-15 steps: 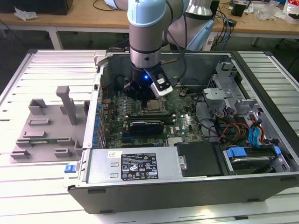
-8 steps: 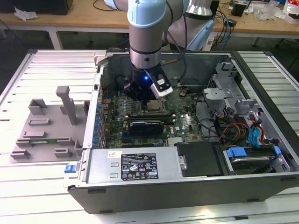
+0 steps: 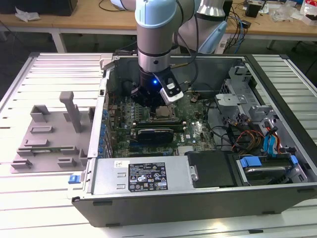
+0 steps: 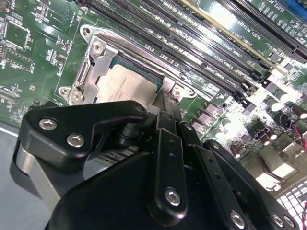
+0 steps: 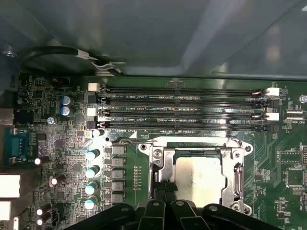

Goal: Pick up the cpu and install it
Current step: 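Close the cpu cover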

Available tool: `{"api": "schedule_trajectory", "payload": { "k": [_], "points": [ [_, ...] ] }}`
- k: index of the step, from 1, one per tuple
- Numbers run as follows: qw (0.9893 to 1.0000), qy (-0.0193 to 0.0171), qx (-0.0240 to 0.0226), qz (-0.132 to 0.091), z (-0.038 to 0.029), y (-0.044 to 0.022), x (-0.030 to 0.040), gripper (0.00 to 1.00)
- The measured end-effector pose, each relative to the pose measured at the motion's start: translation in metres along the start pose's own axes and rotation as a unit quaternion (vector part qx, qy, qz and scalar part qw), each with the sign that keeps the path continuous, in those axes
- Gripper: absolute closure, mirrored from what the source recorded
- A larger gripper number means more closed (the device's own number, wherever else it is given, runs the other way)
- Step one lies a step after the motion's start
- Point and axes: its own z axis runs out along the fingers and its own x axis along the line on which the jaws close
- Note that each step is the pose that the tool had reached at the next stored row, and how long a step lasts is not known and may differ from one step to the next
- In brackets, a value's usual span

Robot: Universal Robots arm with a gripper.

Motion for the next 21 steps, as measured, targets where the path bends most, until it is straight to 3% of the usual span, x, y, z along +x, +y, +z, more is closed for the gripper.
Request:
{"api": "schedule_trajectory", "payload": {
  "k": [4,7,8,11,13,15,16,19,21],
  "points": [
    [1.0000,0.0000,0.0000,0.000,-0.0114,0.0003,-0.0003,0.89],
    [1.0000,0.0000,0.0000,0.000,-0.0252,0.0007,-0.0006,0.89],
    [1.0000,0.0000,0.0000,0.000,-0.0269,0.0007,-0.0006,0.89],
    [1.0000,0.0000,0.0000,0.000,-0.0271,0.0007,-0.0035,0.89],
    [1.0000,0.0000,0.0000,0.000,-0.0269,0.0006,-0.0093,0.89],
    [1.0000,0.0001,0.0000,0.000,-0.0266,0.0003,-0.0229,0.89],
    [1.0000,0.0002,0.0000,0.000,-0.0266,0.0002,-0.0264,0.89],
    [1.0000,0.0004,0.0000,0.000,-0.0264,0.0000,-0.0344,0.89],
    [1.0000,0.0003,-0.0001,0.000,-0.0276,0.0002,-0.0354,0.89]
  ]
}}
